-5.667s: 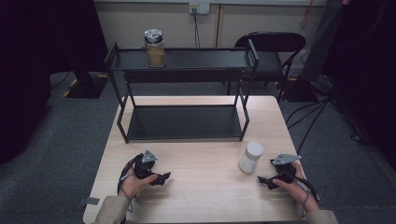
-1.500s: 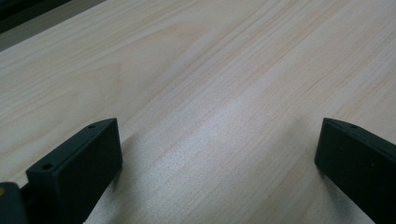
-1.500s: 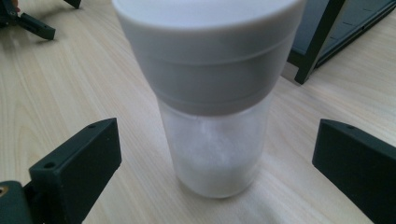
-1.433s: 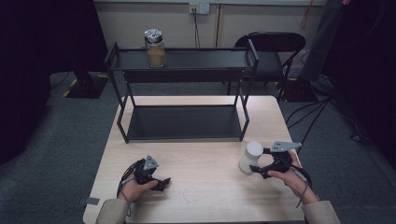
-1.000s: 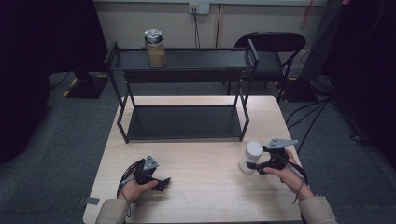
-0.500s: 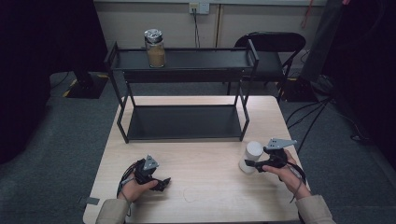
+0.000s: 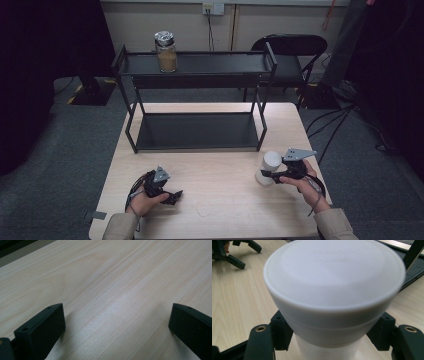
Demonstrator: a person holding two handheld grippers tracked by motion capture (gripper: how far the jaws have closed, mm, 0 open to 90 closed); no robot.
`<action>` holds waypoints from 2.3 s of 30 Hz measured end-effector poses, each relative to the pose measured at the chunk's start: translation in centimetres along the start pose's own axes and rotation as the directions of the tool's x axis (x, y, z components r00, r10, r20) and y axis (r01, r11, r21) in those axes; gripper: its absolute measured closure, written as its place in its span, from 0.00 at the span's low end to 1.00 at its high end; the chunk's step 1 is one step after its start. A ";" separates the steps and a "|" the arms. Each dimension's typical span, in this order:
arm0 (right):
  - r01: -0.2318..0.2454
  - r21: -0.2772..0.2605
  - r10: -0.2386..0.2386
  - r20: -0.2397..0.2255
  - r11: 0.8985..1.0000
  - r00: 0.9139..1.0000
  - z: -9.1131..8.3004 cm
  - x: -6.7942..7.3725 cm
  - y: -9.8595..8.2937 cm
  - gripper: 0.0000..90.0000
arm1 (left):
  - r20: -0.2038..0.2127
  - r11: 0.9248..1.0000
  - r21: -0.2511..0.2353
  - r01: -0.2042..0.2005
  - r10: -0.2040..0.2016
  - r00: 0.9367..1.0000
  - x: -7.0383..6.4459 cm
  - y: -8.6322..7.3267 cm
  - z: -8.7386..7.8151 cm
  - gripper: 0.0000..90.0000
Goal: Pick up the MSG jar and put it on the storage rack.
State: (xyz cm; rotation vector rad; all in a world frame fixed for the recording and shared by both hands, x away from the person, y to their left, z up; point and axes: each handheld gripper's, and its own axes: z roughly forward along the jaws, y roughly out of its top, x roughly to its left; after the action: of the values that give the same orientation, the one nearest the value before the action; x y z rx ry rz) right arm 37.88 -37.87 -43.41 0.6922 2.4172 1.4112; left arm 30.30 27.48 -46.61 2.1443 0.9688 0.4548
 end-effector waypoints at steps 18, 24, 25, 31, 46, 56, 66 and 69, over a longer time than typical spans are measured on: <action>0.008 0.026 -0.008 -0.014 1.000 1.000 -0.5 0.2 2.0 0.37 | 0.001 1.000 0.000 0.000 0.000 1.000 0.0 0.0 0.0 0.00; 0.017 0.047 -0.016 -0.030 0.999 0.999 -0.9 0.3 4.2 0.37 | 0.001 1.000 0.002 -0.002 0.002 1.000 0.0 0.0 0.0 0.00; 0.014 0.046 -0.013 -0.031 0.999 0.999 -0.9 0.3 4.4 0.37 | 0.001 1.000 0.000 0.001 -0.001 1.000 0.0 0.0 0.0 0.00; 0.021 0.065 -0.019 -0.038 0.998 0.999 -1.2 0.4 6.3 0.37 | 0.001 1.000 0.000 0.000 0.000 1.000 0.0 0.0 0.0 0.00; 0.032 0.078 -0.027 -0.064 0.996 0.998 -1.7 0.2 10.7 0.38 | 0.002 1.000 0.005 -0.005 0.005 1.000 0.1 0.1 0.0 0.00; 0.052 0.083 -0.046 -0.073 0.995 0.996 -2.0 -0.1 14.1 0.38 | 0.002 1.000 0.006 -0.010 0.010 1.000 0.2 0.2 0.0 0.00; 0.088 0.099 -0.080 -0.081 0.991 0.994 -1.9 -0.1 18.2 0.38 | 0.002 1.000 0.005 -0.009 0.009 1.000 0.2 0.1 0.0 0.00; 0.083 0.093 -0.076 -0.085 0.992 0.994 -2.0 -0.2 19.1 0.38 | 0.002 1.000 0.006 -0.009 0.009 1.000 0.2 0.2 0.0 0.00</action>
State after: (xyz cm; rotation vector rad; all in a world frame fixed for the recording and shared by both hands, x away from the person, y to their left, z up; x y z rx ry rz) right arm 42.35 -31.49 -25.83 0.5633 2.5600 1.3231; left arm 30.50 27.53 -46.50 2.1551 0.9606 0.4552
